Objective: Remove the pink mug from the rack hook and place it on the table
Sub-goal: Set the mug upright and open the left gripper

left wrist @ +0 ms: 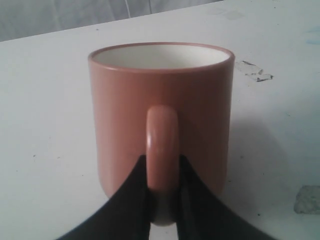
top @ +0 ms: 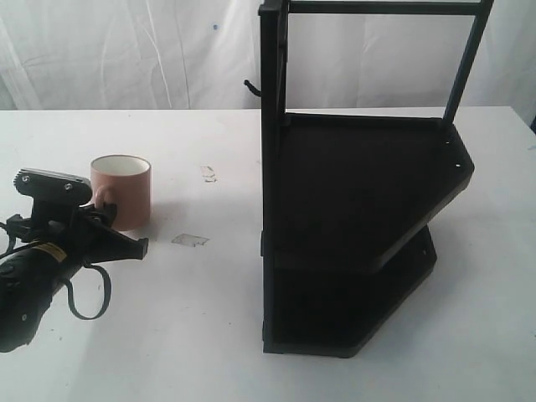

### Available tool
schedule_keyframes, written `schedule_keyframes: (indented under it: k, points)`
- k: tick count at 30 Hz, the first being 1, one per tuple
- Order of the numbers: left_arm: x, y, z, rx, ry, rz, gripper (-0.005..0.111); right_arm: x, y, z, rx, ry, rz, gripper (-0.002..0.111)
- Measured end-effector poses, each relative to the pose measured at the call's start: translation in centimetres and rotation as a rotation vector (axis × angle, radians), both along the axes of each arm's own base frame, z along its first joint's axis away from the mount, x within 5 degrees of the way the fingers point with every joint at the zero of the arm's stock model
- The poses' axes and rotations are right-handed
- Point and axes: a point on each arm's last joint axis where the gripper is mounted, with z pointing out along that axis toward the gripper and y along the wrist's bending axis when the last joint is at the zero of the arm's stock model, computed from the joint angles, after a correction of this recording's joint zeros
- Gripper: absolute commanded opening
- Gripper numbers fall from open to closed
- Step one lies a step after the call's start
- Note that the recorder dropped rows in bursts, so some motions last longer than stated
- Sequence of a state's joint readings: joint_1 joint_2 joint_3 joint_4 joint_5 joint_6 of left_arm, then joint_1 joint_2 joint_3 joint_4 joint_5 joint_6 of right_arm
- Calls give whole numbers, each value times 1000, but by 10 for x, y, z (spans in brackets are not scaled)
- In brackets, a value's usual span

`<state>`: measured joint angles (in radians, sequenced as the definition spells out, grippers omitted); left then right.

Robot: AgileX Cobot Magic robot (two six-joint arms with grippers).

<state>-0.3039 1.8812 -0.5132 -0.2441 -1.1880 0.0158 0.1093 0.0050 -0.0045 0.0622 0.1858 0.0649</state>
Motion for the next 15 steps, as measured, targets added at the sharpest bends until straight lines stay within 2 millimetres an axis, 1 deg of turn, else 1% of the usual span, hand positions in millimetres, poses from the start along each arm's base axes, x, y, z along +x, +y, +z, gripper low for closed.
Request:
schedule_keyframes:
  k: [1, 6, 15]
  points:
    - [0, 0, 0, -5, 5, 1, 0, 0, 0, 0, 0, 0, 0, 0]
    - [-13, 4, -4, -43, -8, 9, 0, 0, 0, 0, 0, 0, 0, 0]
    - [-14, 3, -4, -51, 4, -1, 0, 0, 0, 0, 0, 0, 0, 0]
